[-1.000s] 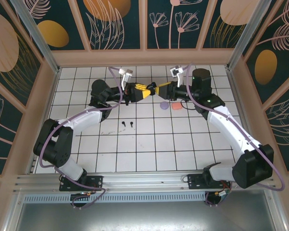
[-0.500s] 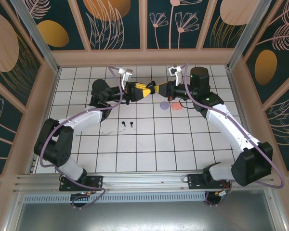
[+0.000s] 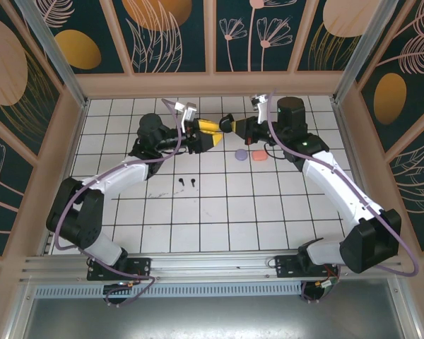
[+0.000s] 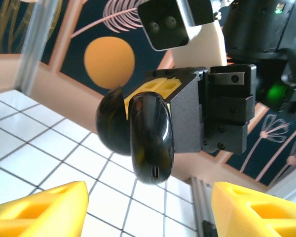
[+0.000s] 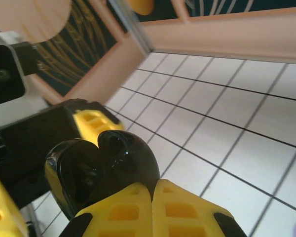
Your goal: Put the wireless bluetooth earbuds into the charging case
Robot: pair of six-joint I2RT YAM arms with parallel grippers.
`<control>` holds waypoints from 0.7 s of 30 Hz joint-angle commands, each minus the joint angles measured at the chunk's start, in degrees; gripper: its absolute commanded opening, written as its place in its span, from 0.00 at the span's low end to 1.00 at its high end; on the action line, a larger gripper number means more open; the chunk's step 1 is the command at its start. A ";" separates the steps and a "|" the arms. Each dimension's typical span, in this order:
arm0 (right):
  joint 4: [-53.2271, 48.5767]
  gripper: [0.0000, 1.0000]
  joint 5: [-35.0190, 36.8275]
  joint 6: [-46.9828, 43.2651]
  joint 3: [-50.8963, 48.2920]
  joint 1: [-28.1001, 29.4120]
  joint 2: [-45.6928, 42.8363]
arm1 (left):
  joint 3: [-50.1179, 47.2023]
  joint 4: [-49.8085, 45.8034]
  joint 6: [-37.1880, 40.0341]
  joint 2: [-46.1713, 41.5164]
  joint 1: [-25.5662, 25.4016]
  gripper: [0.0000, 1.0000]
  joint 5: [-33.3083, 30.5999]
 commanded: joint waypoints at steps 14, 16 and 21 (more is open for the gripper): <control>-22.90 0.00 20.86 -24.70 14.37 8.17 6.33 | 24.28 -60.77 41.10 3.21 3.56 0.77 7.47; -24.72 0.00 21.42 -25.65 16.10 9.32 7.76 | 26.03 -63.95 43.34 4.25 3.56 0.76 7.73; -26.02 0.00 21.78 -26.20 18.49 11.05 9.39 | 28.84 -70.79 47.99 6.43 3.58 0.75 7.46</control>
